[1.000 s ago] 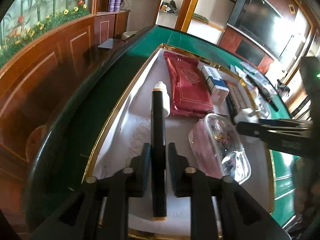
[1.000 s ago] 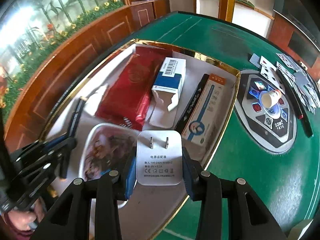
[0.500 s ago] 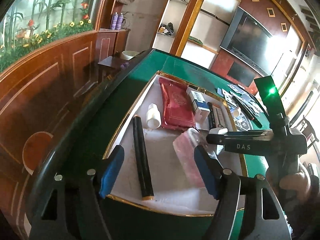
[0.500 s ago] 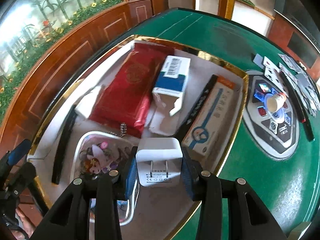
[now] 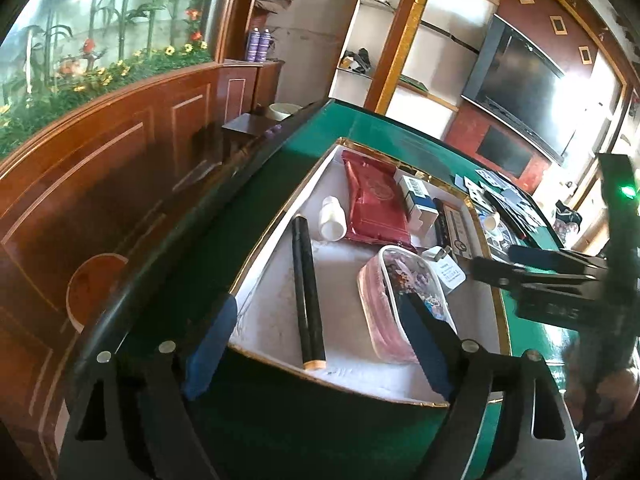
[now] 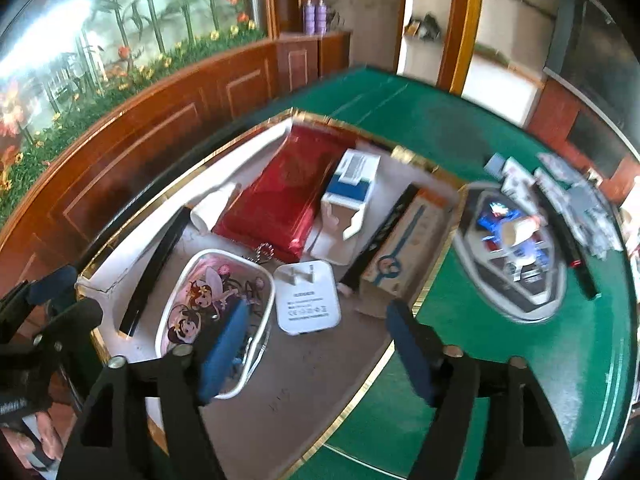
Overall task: Organize objects
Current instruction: 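Open the right gripper on the charger and withdraw both grippers from the tray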
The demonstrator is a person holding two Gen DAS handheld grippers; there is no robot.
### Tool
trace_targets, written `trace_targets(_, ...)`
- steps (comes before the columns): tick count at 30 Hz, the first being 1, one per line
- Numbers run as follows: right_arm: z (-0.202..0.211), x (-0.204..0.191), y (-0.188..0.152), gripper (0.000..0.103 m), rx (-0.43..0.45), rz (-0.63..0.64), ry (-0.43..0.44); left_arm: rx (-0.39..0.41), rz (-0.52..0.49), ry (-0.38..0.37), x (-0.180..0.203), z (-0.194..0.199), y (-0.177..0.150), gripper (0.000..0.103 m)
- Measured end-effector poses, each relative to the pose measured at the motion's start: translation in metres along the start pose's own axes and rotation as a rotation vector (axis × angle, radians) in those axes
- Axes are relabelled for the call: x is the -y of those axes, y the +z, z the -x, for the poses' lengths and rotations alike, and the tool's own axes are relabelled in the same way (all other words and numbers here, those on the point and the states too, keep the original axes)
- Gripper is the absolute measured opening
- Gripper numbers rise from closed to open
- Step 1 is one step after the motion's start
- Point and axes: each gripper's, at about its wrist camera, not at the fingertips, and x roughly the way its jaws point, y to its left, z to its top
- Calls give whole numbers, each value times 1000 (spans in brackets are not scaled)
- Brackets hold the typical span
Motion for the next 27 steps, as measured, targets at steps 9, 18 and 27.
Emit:
trace_targets(9, 42, 4, -23, 88, 135, 92, -138, -23, 45, -22, 17, 3, -12, 84)
trace_targets(18, 72, 35, -49, 93, 197, 69, -198, -16, -62, -62, 77, 13, -15, 84)
trace_targets(27, 96, 84, -73, 94, 220, -22, -232, -36, -171, -108, 138, 14, -24, 84)
